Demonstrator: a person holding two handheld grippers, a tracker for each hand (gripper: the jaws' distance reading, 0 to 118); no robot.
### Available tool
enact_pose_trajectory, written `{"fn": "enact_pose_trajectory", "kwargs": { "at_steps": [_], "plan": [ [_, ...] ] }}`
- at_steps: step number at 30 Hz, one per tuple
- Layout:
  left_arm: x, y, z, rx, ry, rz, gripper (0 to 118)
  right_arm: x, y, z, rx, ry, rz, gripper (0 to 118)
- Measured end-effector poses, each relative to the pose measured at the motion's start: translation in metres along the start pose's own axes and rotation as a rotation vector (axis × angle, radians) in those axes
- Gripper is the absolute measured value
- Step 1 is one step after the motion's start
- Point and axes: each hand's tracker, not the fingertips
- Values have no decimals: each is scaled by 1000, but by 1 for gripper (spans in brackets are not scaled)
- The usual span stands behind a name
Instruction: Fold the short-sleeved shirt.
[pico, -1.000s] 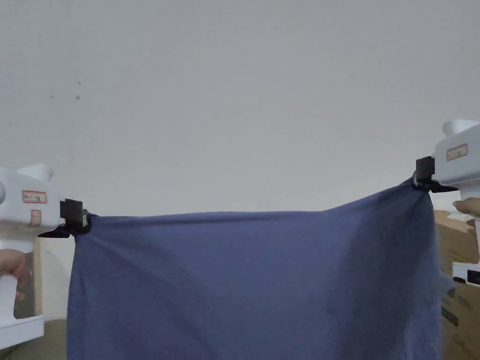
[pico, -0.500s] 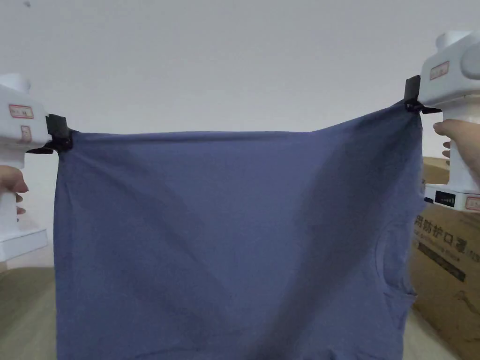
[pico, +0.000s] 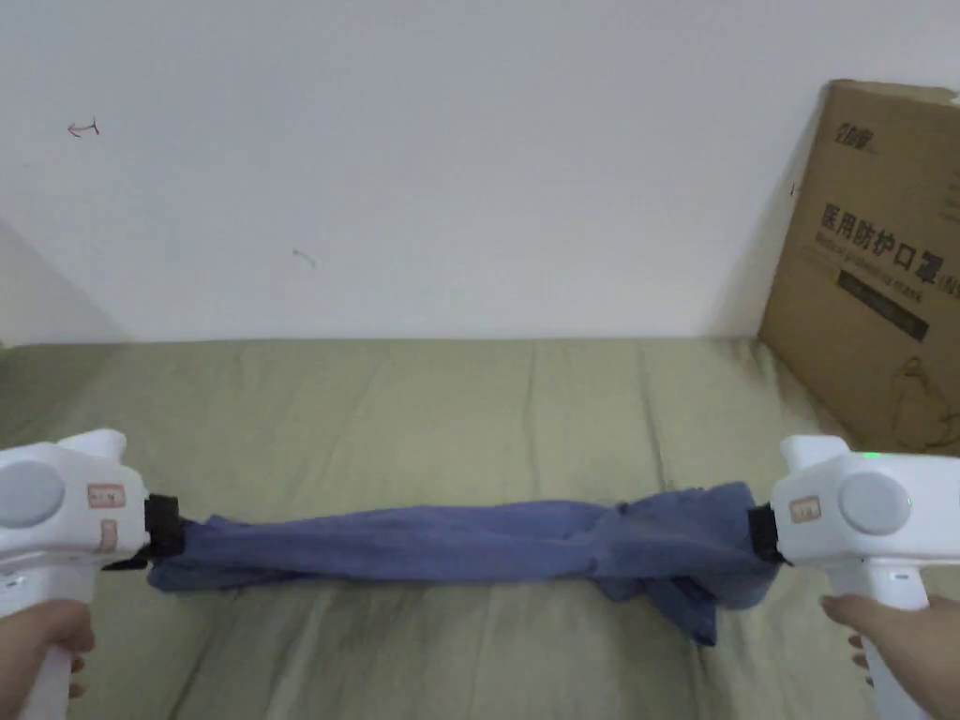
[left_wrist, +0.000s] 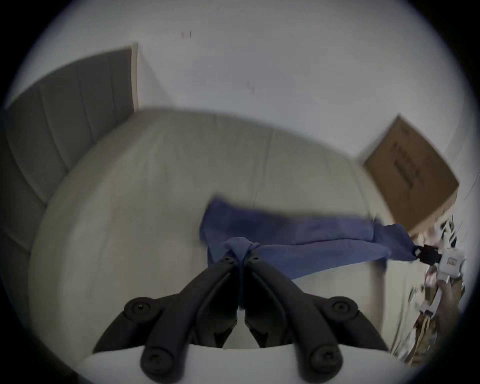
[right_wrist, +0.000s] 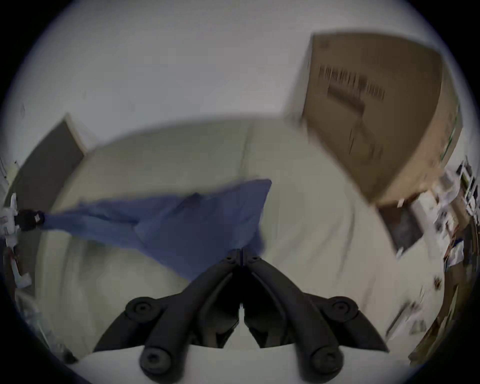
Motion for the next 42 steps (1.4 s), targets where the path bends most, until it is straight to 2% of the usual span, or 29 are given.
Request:
{"fn": "enact_pose_trajectory", "kwargs": {
  "at_steps": [2, 4, 8, 10, 16, 23, 28, 32, 36, 37, 39, 40, 41, 42],
  "plan": [
    [-10, -48, 1, -92, -1, -38, 1, 15, -50, -15, -109, 27, 30, 0],
    [-22, -94, 13, -146, -7, -65, 1, 25, -103, -7, -178, 61, 20, 0],
    [-38, -169, 53, -230, -9, -104, 2, 39, -178, 38, -237, 88, 42, 0],
    [-48, -205, 76, -286, -46, -63, 1, 47, -212, 67, -280, 144, 26, 0],
    [-67, -256, 132, -318, -56, -43, 1, 71, -280, 118, -346, 162, 27, 0],
    [-73, -284, 177, -365, -77, -88, 1, 86, -311, 155, -372, 168, 11, 0],
    [-75, -293, 204, -347, -90, -68, 1, 87, -317, 174, -379, 166, 35, 0],
    [-76, -302, 197, -406, -95, -75, 1, 80, -319, 167, -399, 118, 61, 0],
    [-74, -313, 182, -462, -82, 4, 2, 68, -326, 155, -417, 84, 58, 0],
    [-74, -315, 181, -487, -89, 18, 2, 68, -326, 151, -447, 104, 49, 0],
    [-71, -317, 185, -448, -80, -10, 2, 68, -328, 151, -439, 94, 44, 0],
    [-71, -316, 184, -449, -89, -17, 3, 69, -328, 151, -431, 88, 40, 1],
    [-72, -315, 183, -446, -93, -14, 5, 70, -328, 152, -428, 88, 30, 7],
    [-73, -315, 187, -435, -103, 1, 13, 71, -327, 153, -421, 82, 19, 19]
  ]
}}
